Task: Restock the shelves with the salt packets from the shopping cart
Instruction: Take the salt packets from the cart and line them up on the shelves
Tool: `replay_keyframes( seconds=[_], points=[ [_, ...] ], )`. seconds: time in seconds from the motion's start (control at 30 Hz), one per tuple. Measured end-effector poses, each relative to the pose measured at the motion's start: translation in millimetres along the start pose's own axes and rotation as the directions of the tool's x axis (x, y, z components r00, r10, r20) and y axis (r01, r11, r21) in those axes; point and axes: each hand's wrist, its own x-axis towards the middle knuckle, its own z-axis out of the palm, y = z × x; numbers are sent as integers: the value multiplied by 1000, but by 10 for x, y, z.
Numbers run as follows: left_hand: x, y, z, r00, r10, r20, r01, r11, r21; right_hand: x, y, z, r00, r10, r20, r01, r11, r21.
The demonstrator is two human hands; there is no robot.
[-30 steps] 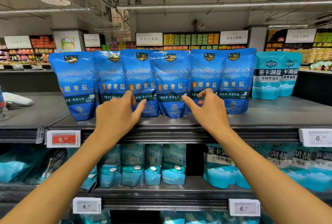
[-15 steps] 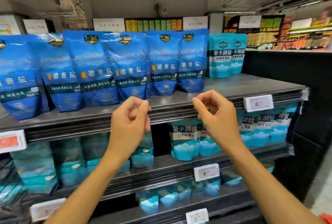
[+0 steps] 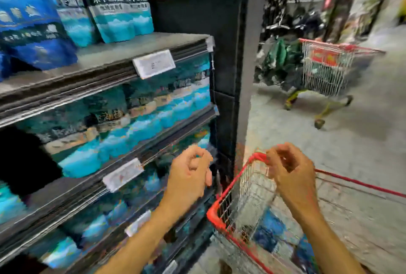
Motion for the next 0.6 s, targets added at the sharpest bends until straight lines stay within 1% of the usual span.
replay_keyframes(
  seconds=[0.07, 0.13, 0.17, 0.23, 0.3, 0.37, 0.43, 0.47, 0.5, 0.57, 0.6],
  points=[
    [18, -257, 515, 987, -98, 126, 100, 995, -17, -28, 376, -450, 993, 88, -78, -91, 995, -39],
    [39, -525, 973, 948, -205, 242, 220, 975, -37, -72, 741, -859, 971, 177, -159, -188, 981, -51],
    [59, -680, 1249, 921, -256, 295, 274, 962, -20, -105, 949, -1094, 950, 234, -204, -249, 967, -49],
    [94, -1001, 1782, 868, -337, 363, 342, 938, 53, -188, 1374, -1517, 898, 323, -298, -353, 934, -52],
    [105, -1315, 2235, 833, -390, 392, 379, 919, 110, -294, 1784, -1855, 845, 372, -384, -430, 900, -73],
    [93, -1647, 2730, 777, -464, 425, 433, 885, 174, -414, 2220, -2170, 778, 439, -449, -524, 848, -79],
    [71, -1979, 3191, 692, -573, 440, 539, 815, 214, -571, 2658, -2429, 711, 492, -502, -605, 793, -80],
    [72, -2120, 3362, 635, -636, 438, 614, 760, 215, -637, 2842, -2511, 682, 511, -524, -638, 765, -86],
    [52, -2317, 3575, 549, -711, 440, 697, 680, 229, -737, 3065, -2613, 642, 535, -549, -683, 725, -93],
    [11, -2725, 3926, 445, -779, 442, 736, 599, 315, -909, 3482, -2758, 579, 588, -565, -754, 650, -96],
    [-38, -2964, 4063, 404, -804, 436, 730, 571, 376, -1011, 3674, -2799, 552, 613, -565, -786, 608, -108]
  ],
)
